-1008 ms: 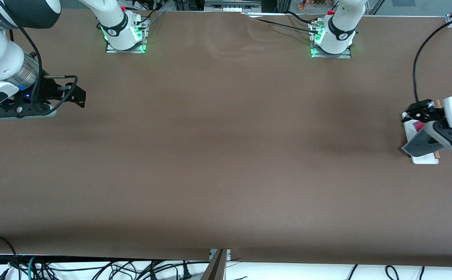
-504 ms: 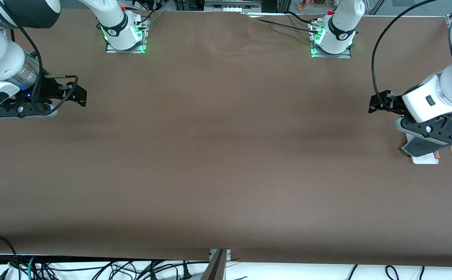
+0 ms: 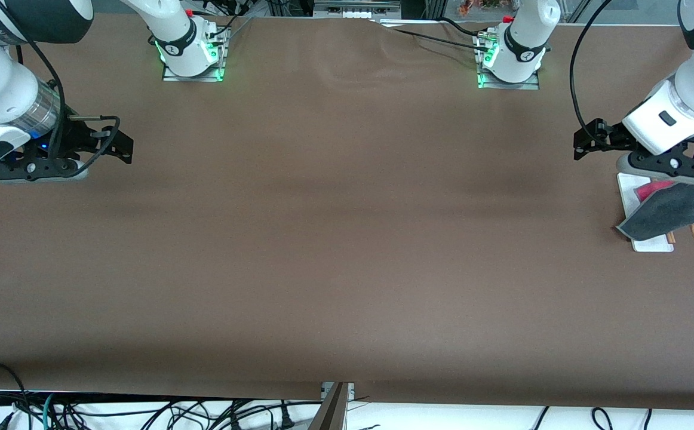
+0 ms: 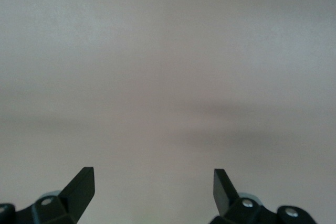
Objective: Pass towel and hang on rack
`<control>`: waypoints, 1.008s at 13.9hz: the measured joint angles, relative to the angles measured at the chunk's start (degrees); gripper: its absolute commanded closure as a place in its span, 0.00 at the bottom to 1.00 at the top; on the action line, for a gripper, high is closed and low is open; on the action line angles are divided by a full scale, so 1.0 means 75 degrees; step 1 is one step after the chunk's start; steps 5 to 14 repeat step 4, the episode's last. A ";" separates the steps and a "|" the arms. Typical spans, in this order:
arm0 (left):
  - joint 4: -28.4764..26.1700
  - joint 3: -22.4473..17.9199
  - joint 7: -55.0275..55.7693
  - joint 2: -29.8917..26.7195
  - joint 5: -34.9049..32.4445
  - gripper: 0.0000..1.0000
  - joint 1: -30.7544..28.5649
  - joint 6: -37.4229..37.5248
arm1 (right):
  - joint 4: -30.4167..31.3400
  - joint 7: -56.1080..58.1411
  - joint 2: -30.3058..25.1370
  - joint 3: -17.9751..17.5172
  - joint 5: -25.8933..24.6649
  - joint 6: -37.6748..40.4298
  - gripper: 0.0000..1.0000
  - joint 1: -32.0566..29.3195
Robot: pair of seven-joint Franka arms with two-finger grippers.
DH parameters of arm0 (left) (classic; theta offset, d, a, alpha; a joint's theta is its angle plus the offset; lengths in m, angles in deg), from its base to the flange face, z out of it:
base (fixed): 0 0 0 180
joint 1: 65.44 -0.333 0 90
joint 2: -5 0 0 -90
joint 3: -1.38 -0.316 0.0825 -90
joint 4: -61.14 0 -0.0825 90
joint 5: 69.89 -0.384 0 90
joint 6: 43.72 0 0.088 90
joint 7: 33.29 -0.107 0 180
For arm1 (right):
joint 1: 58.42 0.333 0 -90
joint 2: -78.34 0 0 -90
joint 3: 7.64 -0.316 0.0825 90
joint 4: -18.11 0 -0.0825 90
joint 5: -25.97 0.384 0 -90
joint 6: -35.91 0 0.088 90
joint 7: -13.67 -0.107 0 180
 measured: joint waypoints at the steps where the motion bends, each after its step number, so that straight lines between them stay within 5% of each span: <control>1: -0.0203 0.0000 0.0246 -0.0138 0.0000 0.00 0.0007 -0.0104 | 0.0000 0.0000 0.0000 0.0000 0.0000 0.0000 0.00 0.0000; 14: -0.0367 0.0000 0.0660 -0.0241 0.0000 0.00 0.0035 -0.0199 | 0.0000 0.0000 0.0000 -0.0001 0.0001 -0.0001 0.00 0.0000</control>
